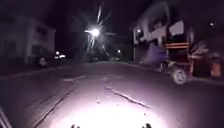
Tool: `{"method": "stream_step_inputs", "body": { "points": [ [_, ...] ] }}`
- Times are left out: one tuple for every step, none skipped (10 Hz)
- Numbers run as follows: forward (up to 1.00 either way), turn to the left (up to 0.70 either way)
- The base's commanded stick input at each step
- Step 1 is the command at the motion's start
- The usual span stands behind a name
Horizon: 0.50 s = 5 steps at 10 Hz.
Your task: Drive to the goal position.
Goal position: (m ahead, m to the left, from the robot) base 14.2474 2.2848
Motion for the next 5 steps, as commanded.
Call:
{"method": "stream_step_inputs", "body": {
  "points": [
    [0.85, 0.0],
    [0.85, 0.0],
    [0.85, 0.0],
    [0.85, 0.0],
    [0.85, 0.0]
  ]
}}
